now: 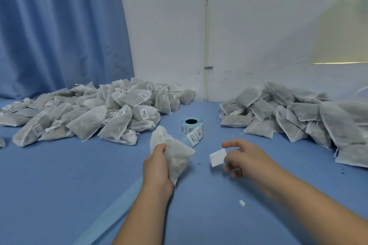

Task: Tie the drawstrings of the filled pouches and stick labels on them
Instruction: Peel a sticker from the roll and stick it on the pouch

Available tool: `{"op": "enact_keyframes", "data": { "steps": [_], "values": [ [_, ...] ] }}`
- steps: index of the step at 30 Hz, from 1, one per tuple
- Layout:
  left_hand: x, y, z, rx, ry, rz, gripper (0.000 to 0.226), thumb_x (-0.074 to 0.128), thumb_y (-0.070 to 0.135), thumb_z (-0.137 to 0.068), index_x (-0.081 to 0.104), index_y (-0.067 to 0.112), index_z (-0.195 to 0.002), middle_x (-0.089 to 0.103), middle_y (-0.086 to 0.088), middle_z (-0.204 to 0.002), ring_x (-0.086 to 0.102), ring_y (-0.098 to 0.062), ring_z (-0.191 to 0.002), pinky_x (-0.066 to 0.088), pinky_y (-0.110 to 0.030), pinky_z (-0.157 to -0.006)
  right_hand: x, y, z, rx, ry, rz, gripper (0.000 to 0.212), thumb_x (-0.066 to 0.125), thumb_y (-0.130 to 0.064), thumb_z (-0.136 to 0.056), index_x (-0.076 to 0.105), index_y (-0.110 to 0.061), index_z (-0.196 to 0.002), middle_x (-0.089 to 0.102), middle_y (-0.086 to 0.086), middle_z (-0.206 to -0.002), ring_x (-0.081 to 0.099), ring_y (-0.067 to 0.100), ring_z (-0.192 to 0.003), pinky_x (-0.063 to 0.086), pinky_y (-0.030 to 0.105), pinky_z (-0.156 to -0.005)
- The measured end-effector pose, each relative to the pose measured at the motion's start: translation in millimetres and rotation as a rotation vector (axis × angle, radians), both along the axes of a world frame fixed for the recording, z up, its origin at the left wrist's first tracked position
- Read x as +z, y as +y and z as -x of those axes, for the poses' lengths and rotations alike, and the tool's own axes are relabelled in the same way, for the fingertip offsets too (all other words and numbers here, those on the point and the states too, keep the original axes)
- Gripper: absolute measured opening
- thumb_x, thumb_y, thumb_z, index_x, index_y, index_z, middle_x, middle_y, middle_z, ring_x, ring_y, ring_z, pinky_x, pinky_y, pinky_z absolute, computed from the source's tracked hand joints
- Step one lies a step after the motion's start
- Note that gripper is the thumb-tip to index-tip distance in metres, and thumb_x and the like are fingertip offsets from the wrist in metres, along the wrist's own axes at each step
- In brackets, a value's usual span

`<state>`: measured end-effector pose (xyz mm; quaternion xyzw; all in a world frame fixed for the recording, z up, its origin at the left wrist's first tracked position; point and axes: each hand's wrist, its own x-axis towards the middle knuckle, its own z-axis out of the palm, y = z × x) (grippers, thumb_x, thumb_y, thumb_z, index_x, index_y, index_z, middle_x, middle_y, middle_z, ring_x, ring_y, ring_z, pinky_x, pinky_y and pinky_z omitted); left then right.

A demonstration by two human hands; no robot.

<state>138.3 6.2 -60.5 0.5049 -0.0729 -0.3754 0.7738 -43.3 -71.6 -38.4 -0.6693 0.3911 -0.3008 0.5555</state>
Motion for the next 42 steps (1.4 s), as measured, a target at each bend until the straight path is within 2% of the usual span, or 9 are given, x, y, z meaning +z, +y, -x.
{"op": "enact_keyframes", "data": {
  "steps": [6, 9, 13, 17, 19, 24, 30, 37, 42],
  "values": [
    [5.9, 2.1, 49.7, -0.189, -0.460, -0.092, 0.012, 0.061, 0.026, -0.088, 0.071, 0.021, -0.086, 0.074, 0.002, -0.076, 0.070, -0.013, -0.067, 0.051, -0.025, -0.059, 6.2, 35.0, 62.1, 0.036, -0.339, 0.042, 0.035, 0.060, 0.007, -0.082, 0.064, -0.014, -0.109, 0.059, 0.005, -0.068, 0.066, 0.024, -0.072, 0.048, 0.032, -0.060],
    [7.9, 7.3, 77.3, -0.320, -0.722, -0.142, 0.012, 0.064, 0.033, -0.084, 0.072, 0.025, -0.088, 0.075, 0.006, -0.083, 0.071, -0.011, -0.078, 0.057, -0.033, -0.071, 12.4, 47.1, 71.5, 0.102, -0.486, -0.001, 0.038, 0.063, -0.004, -0.069, 0.066, -0.012, -0.106, 0.068, 0.013, -0.080, 0.067, 0.028, -0.076, 0.050, 0.030, -0.060],
    [10.8, 19.6, 107.7, -0.450, -0.838, -0.076, 0.024, 0.071, 0.041, -0.078, 0.072, 0.020, -0.089, 0.075, 0.000, -0.087, 0.069, -0.016, -0.081, 0.054, -0.042, -0.082, 16.4, 50.4, 72.3, 0.106, -0.624, -0.055, 0.038, 0.065, 0.005, -0.070, 0.063, -0.005, -0.107, 0.071, 0.018, -0.091, 0.066, 0.027, -0.080, 0.052, 0.029, -0.064],
    [12.5, 26.1, 121.0, -0.572, -0.901, -0.017, 0.023, 0.063, 0.035, -0.071, 0.071, 0.042, -0.092, 0.075, 0.013, -0.089, 0.068, -0.001, -0.081, 0.053, -0.020, -0.071, 15.8, 46.8, 79.1, 0.042, -0.694, -0.082, 0.029, 0.045, 0.010, -0.087, 0.061, -0.001, -0.109, 0.071, 0.017, -0.094, 0.065, 0.026, -0.085, 0.053, 0.033, -0.077],
    [11.4, 26.1, 121.9, -0.610, -0.887, -0.013, 0.021, 0.065, 0.027, -0.073, 0.073, 0.034, -0.092, 0.075, 0.014, -0.087, 0.068, 0.000, -0.078, 0.049, -0.015, -0.066, 13.8, 45.2, 82.0, 0.006, -0.700, -0.091, 0.026, 0.047, 0.008, -0.088, 0.062, 0.000, -0.108, 0.072, 0.016, -0.095, 0.067, 0.026, -0.087, 0.053, 0.033, -0.078],
    [11.0, 23.8, 125.9, -0.533, -0.797, -0.029, 0.025, 0.061, 0.025, -0.067, 0.074, 0.027, -0.089, 0.075, 0.007, -0.083, 0.069, -0.009, -0.076, 0.052, -0.022, -0.065, 13.0, 43.6, 85.0, -0.108, -0.642, -0.028, 0.022, 0.052, 0.005, -0.088, 0.064, -0.006, -0.104, 0.073, 0.011, -0.093, 0.069, 0.022, -0.082, 0.052, 0.028, -0.069],
    [9.6, 20.1, 125.2, -0.274, -0.857, -0.107, 0.008, 0.064, 0.024, -0.080, 0.068, 0.020, -0.087, 0.071, -0.001, -0.079, 0.061, -0.008, -0.064, 0.048, -0.022, -0.060, 4.9, 44.9, 84.6, -0.387, -0.246, 0.449, 0.034, 0.060, -0.002, -0.080, 0.058, -0.032, -0.095, 0.056, -0.016, -0.066, 0.049, 0.001, -0.056, 0.039, 0.014, -0.056],
    [4.7, 17.3, 126.6, -0.164, -0.988, -0.100, 0.008, 0.061, 0.013, -0.082, 0.059, 0.016, -0.074, 0.053, 0.009, -0.059, 0.044, -0.005, -0.051, 0.036, -0.013, -0.047, -0.9, 52.3, 76.6, -0.424, -0.045, 0.787, 0.041, 0.065, -0.004, -0.075, 0.053, -0.032, -0.102, 0.052, -0.013, -0.076, 0.050, -0.002, -0.074, 0.037, 0.005, -0.067],
    [5.4, 18.0, 133.4, -0.161, -1.020, -0.070, 0.010, 0.060, 0.028, -0.076, 0.057, 0.019, -0.073, 0.054, 0.013, -0.059, 0.045, -0.001, -0.052, 0.037, -0.013, -0.049, -4.9, 54.2, 73.2, -0.393, 0.002, 0.851, 0.045, 0.065, -0.006, -0.075, 0.048, -0.037, -0.103, 0.051, -0.015, -0.077, 0.049, -0.004, -0.083, 0.036, 0.004, -0.072]
  ]
}}
